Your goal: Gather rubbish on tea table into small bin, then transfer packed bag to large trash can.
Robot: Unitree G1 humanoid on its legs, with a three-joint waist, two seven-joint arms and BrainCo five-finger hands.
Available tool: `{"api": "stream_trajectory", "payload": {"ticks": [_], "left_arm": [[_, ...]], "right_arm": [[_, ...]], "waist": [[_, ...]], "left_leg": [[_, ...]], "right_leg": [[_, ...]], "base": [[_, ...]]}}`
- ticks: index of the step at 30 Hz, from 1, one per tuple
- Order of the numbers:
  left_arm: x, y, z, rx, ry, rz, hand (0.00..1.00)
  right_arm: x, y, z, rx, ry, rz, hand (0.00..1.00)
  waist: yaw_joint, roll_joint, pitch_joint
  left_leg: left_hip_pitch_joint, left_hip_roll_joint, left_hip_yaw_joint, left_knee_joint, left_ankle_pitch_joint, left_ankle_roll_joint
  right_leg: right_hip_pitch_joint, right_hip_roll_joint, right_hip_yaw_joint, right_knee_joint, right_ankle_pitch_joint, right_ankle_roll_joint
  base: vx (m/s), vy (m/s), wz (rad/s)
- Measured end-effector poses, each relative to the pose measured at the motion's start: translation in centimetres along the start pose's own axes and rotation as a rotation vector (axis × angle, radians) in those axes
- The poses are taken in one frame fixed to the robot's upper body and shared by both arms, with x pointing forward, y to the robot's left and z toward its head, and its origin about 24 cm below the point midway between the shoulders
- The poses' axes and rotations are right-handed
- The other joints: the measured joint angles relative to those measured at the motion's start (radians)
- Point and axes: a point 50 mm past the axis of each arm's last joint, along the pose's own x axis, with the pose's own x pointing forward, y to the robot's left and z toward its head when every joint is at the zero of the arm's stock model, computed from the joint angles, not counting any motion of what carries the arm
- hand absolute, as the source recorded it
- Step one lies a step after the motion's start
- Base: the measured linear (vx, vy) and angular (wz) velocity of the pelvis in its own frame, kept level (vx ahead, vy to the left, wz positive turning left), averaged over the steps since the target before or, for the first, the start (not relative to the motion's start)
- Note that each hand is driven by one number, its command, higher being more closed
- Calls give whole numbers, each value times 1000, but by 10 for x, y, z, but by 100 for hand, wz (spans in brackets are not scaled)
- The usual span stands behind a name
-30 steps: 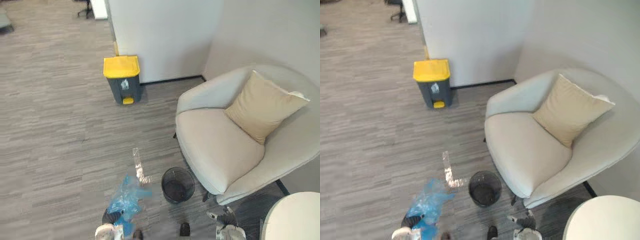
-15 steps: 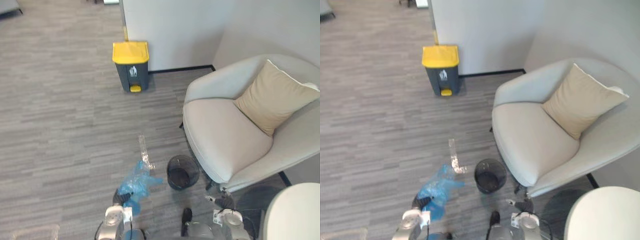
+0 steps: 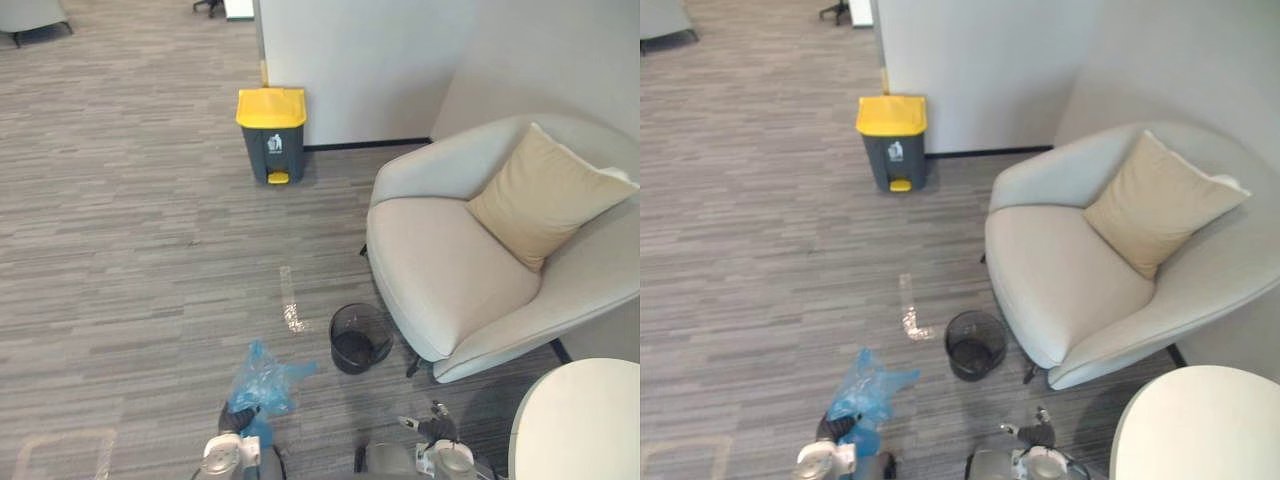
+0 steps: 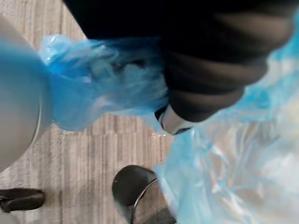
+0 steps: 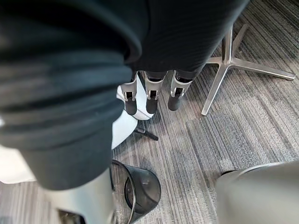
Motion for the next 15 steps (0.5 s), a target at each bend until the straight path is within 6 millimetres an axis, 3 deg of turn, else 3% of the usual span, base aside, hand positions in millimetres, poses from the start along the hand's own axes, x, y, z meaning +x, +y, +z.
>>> {"api": "stream_trajectory", "payload": {"ticks": [4, 9, 12, 14, 15], "left_arm": [[2, 1, 1, 11, 6, -2, 100], [7, 4, 11, 44, -22, -7, 100], [9, 0, 20, 73, -55, -30, 100], [9, 3, 21, 79, -63, -25, 100], [9, 4, 20, 81, -61, -23, 100]], "right_arm": [[0, 0, -3, -3, 15, 0, 0], [2, -1, -5, 5, 32, -2, 0], [5, -3, 0, 42, 30, -20, 0], [7, -1, 1, 39, 39, -20, 0], [6, 0, 0, 39, 40, -19, 0]], "waist": [[-1, 6, 4], [-5, 0, 8], [-9, -12, 13], [-9, -16, 26], [-10, -17, 27]], "left_leg": [[32, 6, -8, -18, 4, -4], [37, -5, -9, -21, 40, 8], [-11, -16, 142, -16, 121, 46], [-9, -2, 249, -11, 130, 59], [-6, -2, 247, -15, 130, 59]], "right_leg": [[63, 11, -24, -50, 10, -9], [138, -19, -100, -113, 30, -1], [144, -57, -188, -124, 69, -2], [191, -52, -250, -137, 82, 0], [199, -50, -260, -137, 82, 0]], "base": [[197, -36, 12], [124, 23, 46], [43, 20, 84], [43, 15, 94], [36, 4, 81]]}}
